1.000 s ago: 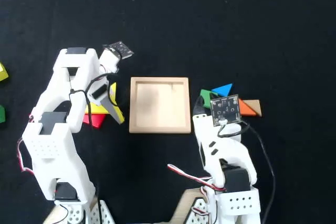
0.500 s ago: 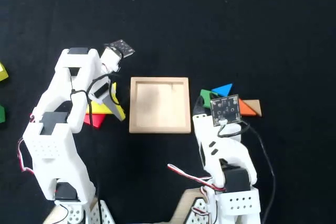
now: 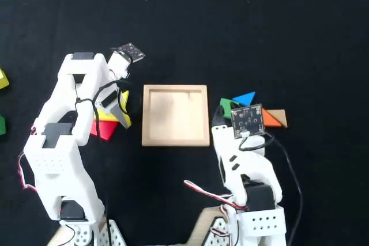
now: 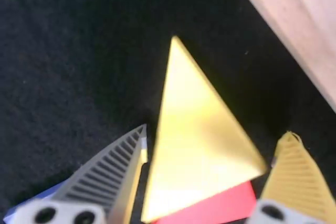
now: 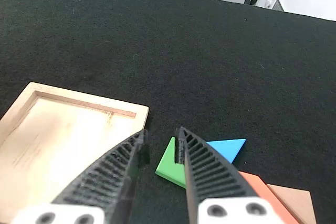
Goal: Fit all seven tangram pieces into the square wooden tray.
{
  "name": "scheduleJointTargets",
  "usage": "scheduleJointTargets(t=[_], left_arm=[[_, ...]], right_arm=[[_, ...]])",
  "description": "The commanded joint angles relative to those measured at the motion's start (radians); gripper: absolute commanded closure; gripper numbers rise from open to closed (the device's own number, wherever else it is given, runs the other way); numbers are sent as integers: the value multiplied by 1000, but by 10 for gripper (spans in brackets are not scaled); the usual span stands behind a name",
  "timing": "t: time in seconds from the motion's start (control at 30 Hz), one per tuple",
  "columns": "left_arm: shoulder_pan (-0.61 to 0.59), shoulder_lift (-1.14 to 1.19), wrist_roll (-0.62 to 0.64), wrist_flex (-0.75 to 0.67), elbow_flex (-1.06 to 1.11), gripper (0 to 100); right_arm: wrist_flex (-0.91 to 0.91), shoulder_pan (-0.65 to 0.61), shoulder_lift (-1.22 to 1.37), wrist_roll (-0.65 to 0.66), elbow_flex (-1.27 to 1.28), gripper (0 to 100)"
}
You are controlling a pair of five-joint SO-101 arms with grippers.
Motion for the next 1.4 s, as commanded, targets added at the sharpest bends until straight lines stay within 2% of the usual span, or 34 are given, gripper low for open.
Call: scheduleJointTargets(t=[0.0,0.13,0.5,0.63,0.87,1.07,1.17,1.27,1.37], left_arm=[[-2,-21,11,48,-12,684],[13,-21,9,57,-13,741],[24,-21,15,64,-45,747],[25,-21,11,126,-70,751],[24,-12,11,206,-147,898],[27,-21,18,210,-154,884],[42,-35,23,299,-203,884],[87,-80,110,407,-265,884],[143,-155,278,465,-308,884]], right_arm=[[5,-15,-81,11,-4,900],[6,-15,-81,11,-4,900],[6,-15,-81,11,-4,900],[6,-15,-81,11,-4,900],[5,-15,-81,11,-4,900],[5,-15,-81,11,-4,900],[5,-15,-81,11,-4,900],[5,-15,-81,11,-4,900],[3,-15,-81,11,-4,900]])
